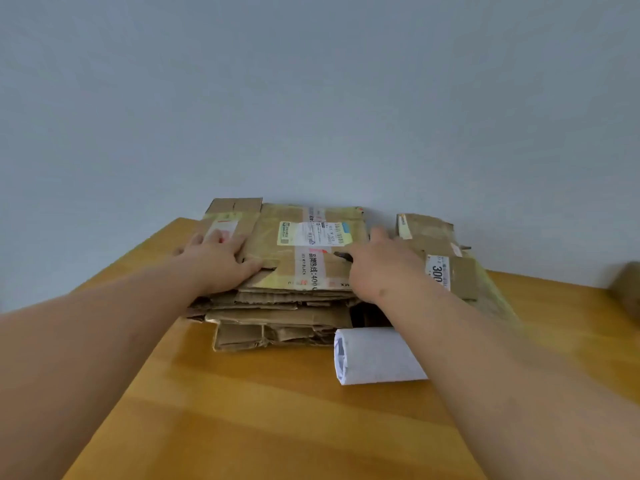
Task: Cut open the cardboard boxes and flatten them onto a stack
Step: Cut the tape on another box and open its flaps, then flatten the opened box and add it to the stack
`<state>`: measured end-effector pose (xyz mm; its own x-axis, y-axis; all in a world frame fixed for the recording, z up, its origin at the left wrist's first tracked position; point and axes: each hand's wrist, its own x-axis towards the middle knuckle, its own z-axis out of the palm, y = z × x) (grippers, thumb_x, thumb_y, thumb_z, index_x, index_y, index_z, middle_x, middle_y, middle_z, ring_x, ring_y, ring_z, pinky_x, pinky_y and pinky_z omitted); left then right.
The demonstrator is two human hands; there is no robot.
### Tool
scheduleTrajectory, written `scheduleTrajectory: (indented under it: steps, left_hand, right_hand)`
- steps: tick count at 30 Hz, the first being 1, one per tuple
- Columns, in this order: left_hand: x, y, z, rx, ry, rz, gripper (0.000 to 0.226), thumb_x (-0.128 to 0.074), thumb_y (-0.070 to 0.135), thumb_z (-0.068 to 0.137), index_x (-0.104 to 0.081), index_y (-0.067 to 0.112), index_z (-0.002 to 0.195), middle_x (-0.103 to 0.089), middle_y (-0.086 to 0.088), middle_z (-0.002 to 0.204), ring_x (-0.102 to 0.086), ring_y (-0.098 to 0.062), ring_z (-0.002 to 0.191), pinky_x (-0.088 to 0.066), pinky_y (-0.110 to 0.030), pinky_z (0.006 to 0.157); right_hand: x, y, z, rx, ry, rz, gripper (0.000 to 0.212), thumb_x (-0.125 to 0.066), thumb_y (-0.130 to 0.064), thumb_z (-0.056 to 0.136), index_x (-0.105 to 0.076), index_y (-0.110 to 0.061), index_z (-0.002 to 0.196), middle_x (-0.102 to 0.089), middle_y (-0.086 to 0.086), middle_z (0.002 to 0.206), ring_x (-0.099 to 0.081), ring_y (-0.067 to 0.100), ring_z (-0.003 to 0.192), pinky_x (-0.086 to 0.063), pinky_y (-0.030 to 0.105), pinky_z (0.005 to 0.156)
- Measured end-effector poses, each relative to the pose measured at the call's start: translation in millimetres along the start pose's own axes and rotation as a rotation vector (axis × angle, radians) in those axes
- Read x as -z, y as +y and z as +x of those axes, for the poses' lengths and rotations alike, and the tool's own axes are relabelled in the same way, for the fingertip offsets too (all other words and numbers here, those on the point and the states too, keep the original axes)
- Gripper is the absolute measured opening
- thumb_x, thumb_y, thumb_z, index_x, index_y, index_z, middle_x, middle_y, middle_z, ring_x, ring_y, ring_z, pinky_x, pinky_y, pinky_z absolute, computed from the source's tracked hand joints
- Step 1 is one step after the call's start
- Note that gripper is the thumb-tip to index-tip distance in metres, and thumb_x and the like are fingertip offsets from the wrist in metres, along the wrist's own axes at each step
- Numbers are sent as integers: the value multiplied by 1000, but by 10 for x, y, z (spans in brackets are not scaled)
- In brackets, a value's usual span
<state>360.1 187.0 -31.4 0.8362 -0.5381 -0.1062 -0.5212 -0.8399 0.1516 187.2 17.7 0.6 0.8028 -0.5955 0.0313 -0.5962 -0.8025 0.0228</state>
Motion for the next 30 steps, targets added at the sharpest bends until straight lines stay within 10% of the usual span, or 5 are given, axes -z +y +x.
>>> scheduleTrajectory:
  steps: [10,18,30]
  left_hand:
    - [-371,148,-53,-11,2,170,94,-3,86,79,9,34,155,9,-6,164,10,-36,150,3,-54,120]
    - [75,434,-247,-105,106,123,67,-5,61,97,-16,31,156,-6,2,164,-2,-28,151,-2,-61,118]
    - [376,1771,-1213,-385,196,134,65,-15,62,98,-20,31,155,-9,4,164,-3,-22,151,-4,-55,120]
  right_hand:
    - [-325,-62,-11,116,-121,-58,22,-43,-17,91,-55,-22,109,-57,5,109,-46,23,96,-44,36,70]
    - [151,144,-372,229,228,89,23,-43,-14,91,-49,-19,112,-54,4,96,-52,25,83,-40,36,65]
    - [137,1539,-1330,-88,180,377,41,-39,-15,97,-41,-32,135,-58,1,109,-52,23,84,-44,35,63]
